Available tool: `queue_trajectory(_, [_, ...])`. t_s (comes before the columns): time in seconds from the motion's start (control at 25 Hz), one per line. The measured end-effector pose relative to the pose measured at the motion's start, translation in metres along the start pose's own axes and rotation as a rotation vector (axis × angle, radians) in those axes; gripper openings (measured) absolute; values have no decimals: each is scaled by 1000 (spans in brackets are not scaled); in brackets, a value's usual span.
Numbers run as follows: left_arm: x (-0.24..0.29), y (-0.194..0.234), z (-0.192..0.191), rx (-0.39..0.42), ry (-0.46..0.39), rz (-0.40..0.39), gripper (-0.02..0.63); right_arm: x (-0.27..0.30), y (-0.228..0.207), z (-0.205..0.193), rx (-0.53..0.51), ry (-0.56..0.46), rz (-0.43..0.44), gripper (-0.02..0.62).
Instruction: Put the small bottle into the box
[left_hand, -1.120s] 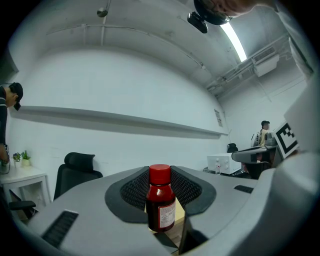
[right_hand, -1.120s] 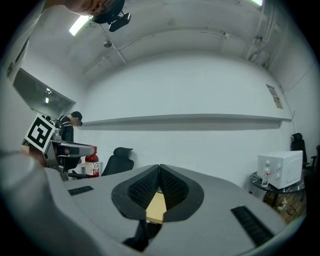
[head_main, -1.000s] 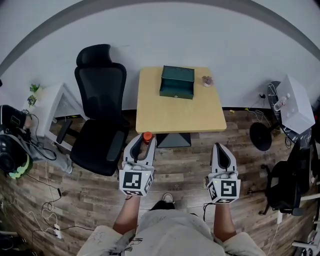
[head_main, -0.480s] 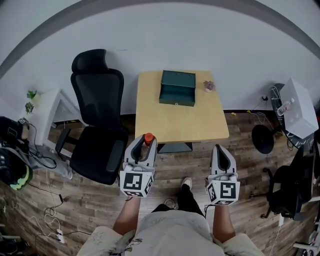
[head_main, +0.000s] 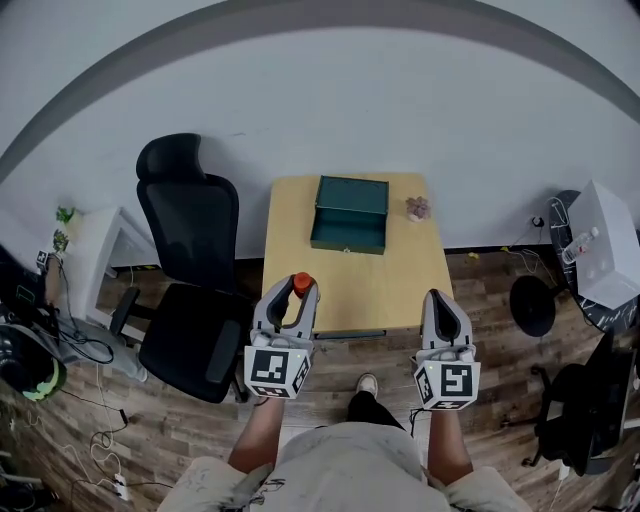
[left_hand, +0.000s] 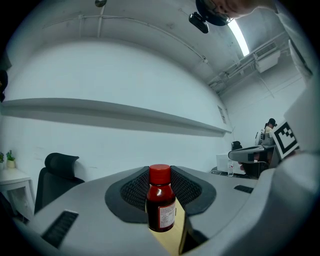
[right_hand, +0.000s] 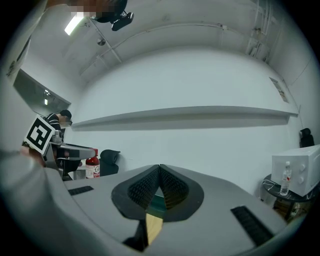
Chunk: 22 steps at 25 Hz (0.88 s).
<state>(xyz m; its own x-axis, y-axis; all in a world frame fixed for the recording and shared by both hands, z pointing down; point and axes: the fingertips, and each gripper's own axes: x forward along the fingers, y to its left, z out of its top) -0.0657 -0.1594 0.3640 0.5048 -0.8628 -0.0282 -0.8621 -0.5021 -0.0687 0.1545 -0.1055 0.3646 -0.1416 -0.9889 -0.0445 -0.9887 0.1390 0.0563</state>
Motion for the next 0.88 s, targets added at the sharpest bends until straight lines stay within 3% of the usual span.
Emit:
queue_trajectory(0.64, [135,-9,1,52,39,16,135,107,-91,-25,54,12,28,15])
queue_trajectory(0.88, [166,-6,-1,59,43,25,135,134,-105,-33,67,18,43,15])
